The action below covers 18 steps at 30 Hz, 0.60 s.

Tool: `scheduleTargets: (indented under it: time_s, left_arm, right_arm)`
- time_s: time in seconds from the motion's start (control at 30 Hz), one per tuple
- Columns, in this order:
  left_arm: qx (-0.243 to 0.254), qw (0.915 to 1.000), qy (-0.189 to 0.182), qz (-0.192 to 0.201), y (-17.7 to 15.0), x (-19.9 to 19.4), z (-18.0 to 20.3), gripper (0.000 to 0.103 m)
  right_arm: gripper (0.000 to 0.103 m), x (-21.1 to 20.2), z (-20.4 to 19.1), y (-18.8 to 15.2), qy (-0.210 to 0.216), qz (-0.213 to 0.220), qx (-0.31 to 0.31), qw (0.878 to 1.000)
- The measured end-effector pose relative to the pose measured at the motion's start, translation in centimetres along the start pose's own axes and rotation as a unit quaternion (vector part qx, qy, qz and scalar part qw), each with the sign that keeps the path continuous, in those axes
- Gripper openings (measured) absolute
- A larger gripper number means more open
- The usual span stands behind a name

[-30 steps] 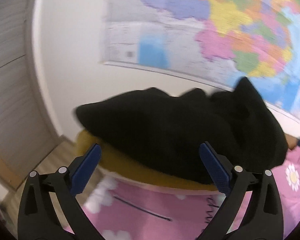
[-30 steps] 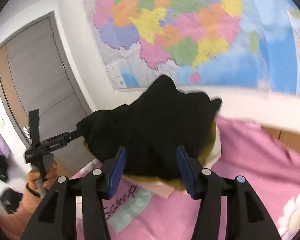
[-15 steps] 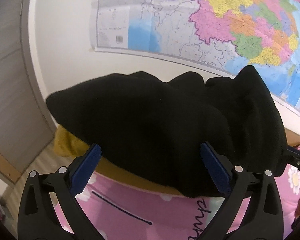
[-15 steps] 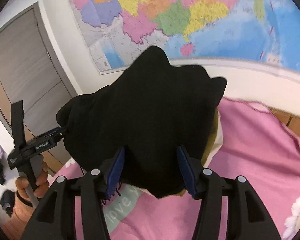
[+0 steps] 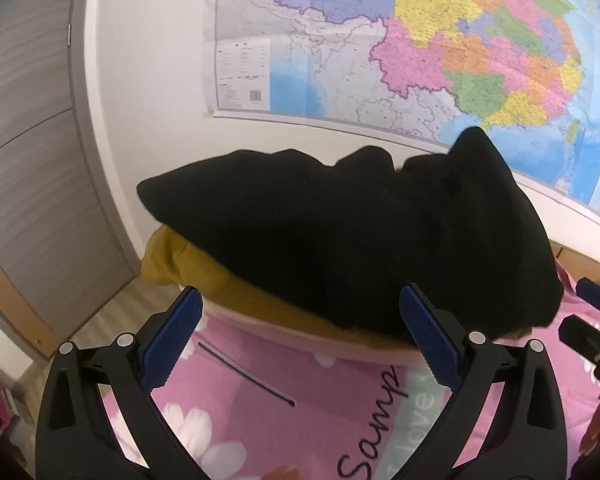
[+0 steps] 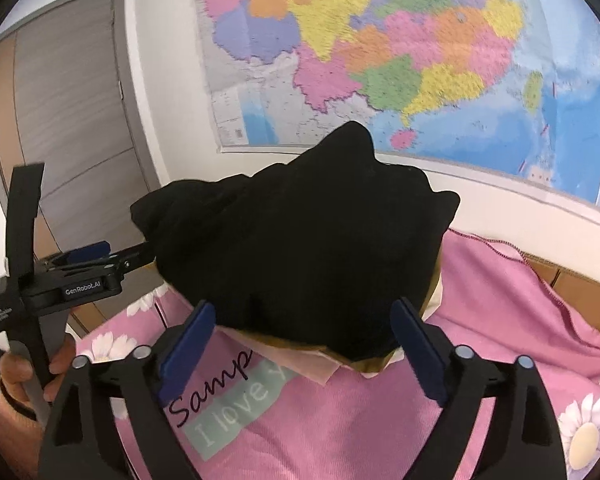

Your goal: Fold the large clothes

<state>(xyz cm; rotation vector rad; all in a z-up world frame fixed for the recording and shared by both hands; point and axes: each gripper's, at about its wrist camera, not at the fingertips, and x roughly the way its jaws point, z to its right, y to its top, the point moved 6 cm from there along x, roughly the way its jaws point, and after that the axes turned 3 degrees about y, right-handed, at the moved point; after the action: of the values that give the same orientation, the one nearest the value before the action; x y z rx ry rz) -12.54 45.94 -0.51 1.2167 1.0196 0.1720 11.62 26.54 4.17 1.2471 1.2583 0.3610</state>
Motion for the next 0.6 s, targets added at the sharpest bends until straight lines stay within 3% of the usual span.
scheduleTargets:
  time_s: [0.1, 0.6]
  left_arm:
    - [-0.002, 1.0, 0.006, -0.001, -1.0, -1.2, 0.7, 0.097]
    - [-0.016, 0.9998, 0.005, -0.014, -4.6, -5.4, 2.4, 0.097]
  right_arm:
    - [0.096, -0.6, -1.2, -0.7, -0.002, 0.005, -0.015, 1.0]
    - [0.097, -3.7, -3.3, -3.8, -0.014, 0.013, -0.019, 1.0]
